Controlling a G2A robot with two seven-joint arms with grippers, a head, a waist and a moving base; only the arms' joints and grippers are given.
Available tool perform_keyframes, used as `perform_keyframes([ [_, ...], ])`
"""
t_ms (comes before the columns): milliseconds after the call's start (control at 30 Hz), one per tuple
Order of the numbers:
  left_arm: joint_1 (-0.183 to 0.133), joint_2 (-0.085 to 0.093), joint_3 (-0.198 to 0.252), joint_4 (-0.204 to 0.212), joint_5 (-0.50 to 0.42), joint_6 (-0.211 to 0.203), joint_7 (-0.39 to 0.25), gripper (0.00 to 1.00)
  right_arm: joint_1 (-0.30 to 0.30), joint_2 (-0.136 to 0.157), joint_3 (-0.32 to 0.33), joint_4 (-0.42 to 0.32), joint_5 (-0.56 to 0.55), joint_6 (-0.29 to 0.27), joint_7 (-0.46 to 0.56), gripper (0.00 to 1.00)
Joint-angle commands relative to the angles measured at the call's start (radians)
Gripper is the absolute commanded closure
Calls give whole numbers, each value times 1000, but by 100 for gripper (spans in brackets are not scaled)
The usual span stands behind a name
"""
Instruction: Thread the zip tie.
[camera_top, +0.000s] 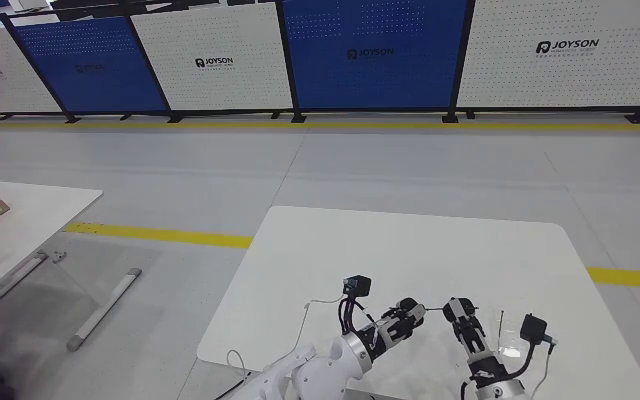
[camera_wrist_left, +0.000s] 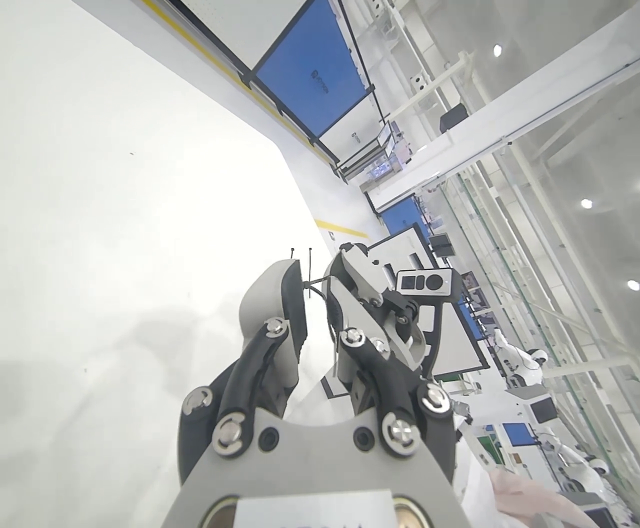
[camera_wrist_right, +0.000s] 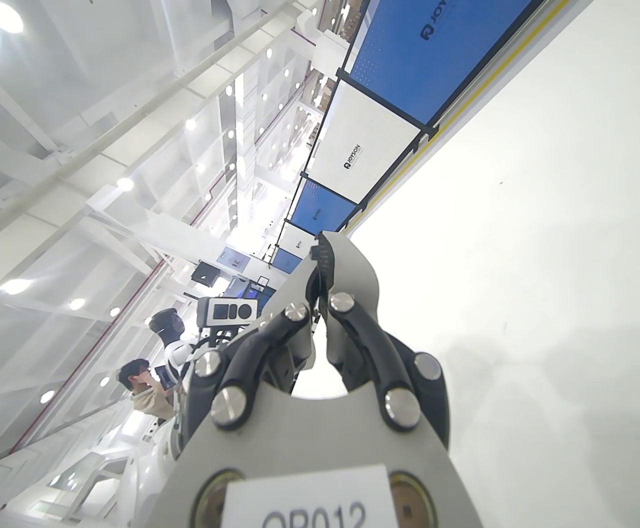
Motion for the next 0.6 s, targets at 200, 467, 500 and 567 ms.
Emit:
perform_keyframes([
  [200, -3, -3, -2, 3, 1, 8, -4, 100, 1, -3, -3, -3, -12, 2, -3, 100],
  [467, -6, -7, -1, 4, -4, -17, -8, 100, 3, -4, 0, 0, 3, -4, 22, 100],
  [500, -7, -8, -1, 4, -3, -18, -9, 100, 4, -4, 1, 0, 4, -5, 24, 100],
  [567, -8, -8, 1, 4, 1, -21, -14, 100, 5, -5, 0, 1, 6, -7, 31, 100],
])
